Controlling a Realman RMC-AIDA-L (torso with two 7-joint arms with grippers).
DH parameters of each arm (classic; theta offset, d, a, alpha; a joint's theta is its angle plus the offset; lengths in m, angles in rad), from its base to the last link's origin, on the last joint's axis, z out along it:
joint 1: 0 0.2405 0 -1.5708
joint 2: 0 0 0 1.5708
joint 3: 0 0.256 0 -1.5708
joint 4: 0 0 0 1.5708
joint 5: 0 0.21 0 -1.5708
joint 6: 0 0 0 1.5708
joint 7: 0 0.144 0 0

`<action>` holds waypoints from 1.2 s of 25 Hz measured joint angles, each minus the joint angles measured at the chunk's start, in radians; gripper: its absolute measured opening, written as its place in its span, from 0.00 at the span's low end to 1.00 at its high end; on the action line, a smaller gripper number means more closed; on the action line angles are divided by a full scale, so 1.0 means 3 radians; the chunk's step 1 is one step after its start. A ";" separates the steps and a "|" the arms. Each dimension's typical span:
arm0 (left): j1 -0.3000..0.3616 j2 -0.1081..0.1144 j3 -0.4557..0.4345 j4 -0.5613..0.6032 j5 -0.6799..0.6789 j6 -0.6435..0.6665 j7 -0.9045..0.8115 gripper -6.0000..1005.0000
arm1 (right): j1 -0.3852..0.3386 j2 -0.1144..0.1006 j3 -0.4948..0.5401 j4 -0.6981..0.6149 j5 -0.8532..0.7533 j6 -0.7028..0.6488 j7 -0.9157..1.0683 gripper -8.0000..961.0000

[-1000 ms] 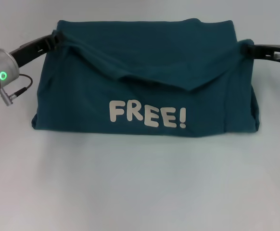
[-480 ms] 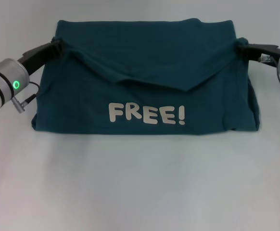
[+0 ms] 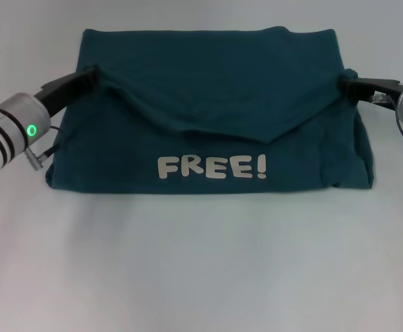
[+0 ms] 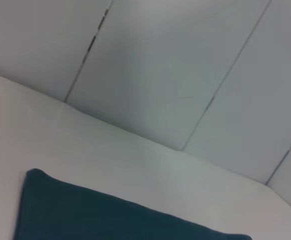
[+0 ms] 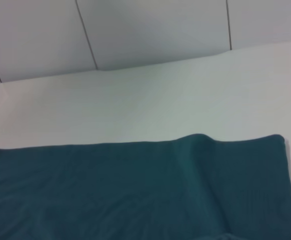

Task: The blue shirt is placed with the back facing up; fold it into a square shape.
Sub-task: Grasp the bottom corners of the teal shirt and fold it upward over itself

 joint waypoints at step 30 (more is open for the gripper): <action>0.0159 -0.0040 0.0378 0.0278 -0.0018 0.0251 -0.0344 0.30 | -0.0194 0.0054 -0.0009 -0.0286 0.0212 -0.0464 -0.0184 0.49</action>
